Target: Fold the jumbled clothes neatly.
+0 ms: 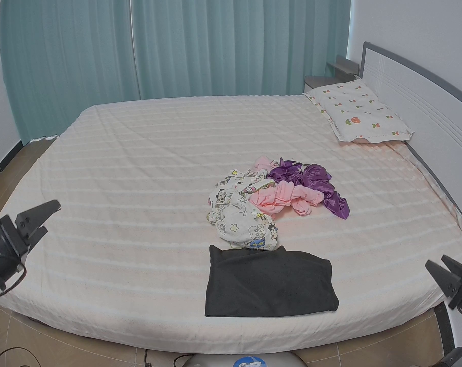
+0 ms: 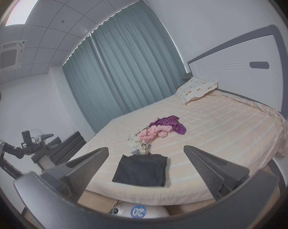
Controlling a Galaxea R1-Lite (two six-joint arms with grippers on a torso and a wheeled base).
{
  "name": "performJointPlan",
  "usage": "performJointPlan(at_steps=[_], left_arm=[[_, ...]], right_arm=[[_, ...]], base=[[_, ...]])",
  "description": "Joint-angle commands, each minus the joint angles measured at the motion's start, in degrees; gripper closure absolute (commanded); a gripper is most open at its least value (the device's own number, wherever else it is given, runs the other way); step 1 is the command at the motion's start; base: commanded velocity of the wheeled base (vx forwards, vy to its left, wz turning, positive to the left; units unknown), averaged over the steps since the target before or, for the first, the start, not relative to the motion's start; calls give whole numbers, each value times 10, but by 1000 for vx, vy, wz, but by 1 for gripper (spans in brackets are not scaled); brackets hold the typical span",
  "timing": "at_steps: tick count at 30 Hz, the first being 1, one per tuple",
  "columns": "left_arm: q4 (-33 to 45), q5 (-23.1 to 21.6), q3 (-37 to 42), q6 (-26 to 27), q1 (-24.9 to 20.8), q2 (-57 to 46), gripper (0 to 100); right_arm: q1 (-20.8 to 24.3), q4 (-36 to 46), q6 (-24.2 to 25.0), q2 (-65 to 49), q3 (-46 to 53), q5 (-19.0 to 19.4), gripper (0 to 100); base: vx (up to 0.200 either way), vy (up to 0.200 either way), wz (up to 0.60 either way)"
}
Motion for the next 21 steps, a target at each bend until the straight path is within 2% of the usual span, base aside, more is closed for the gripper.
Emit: performJointPlan(at_steps=[1, 4, 5, 7, 9, 12, 14, 16, 18, 20, 21], left_arm=[[39, -1, 140, 81, -5, -288, 0], [101, -2, 141, 122, -8, -357, 0], [101, -2, 141, 122, -8, -357, 0], [183, -3, 148, 174, -31, -438, 0], [222, -1, 151, 201, -40, -484, 0], [237, 10, 166, 262, -26, -510, 0], [231, 19, 170, 272, -26, -510, 0], [225, 74, 172, 291, -26, -510, 0], [228, 122, 173, 340, -26, -510, 0], [232, 150, 173, 382, -26, -510, 0], [233, 154, 173, 390, -26, -510, 0]], right_arm=[[19, 249, -68, -323, -9, -2, 0], [-17, 259, -83, -342, -2, 2, 0], [-17, 259, -83, -342, -2, 2, 0], [-27, 262, -96, -374, 9, 5, 0], [-27, 257, -115, -374, 13, -1, 0], [-27, 249, -147, -374, 14, -25, 0], [-27, 249, -157, -374, 15, -37, 0], [-27, 249, -167, -374, 16, -53, 0], [-29, 248, -192, -374, 16, -75, 0], [-27, 244, -247, -374, 19, -111, 0], [-27, 242, -258, -374, 20, -118, 0]], base=[[0, 0, 0], [0, 0, 0], [0, 0, 0], [0, 0, 0], [0, 0, 0], [0, 0, 0], [0, 0, 0], [0, 0, 0], [0, 0, 0], [0, 0, 0], [0, 0, 0]])
